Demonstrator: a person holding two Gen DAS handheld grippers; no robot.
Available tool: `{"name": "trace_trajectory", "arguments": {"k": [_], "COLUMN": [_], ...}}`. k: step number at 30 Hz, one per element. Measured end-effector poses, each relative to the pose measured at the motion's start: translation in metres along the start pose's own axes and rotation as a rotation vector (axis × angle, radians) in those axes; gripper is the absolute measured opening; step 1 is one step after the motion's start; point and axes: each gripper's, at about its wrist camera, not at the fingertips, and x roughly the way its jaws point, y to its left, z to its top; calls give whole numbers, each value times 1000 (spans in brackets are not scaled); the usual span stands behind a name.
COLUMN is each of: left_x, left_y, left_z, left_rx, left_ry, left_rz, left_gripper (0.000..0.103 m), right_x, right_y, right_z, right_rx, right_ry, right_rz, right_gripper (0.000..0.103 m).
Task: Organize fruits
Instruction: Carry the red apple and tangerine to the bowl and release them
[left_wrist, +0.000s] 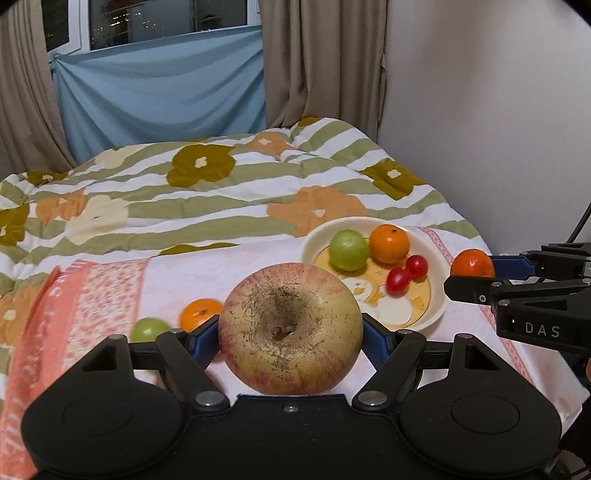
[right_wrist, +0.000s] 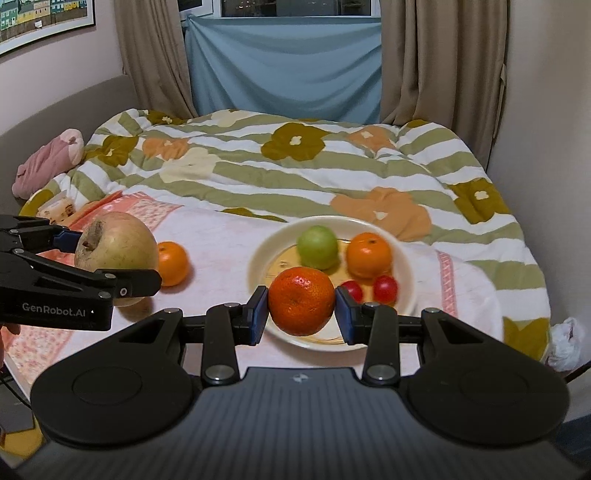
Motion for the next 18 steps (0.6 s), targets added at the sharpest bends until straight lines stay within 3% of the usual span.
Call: {"name": "trace_trajectory", "arguments": {"k": [8, 18], "left_x": [46, 104], "left_y": [-30, -49], "left_z": [18, 30], "left_rx": [12, 13], "left_ry": [25, 84], "left_rz": [-12, -9], "left_gripper": [80, 80], "right_x": [25, 63], "right_y": [-43, -68], "right_z": [-1, -3], "right_rx": [2, 0], "right_ry": [24, 65], "right_rz": [11, 58], "right_gripper": [53, 53]}}
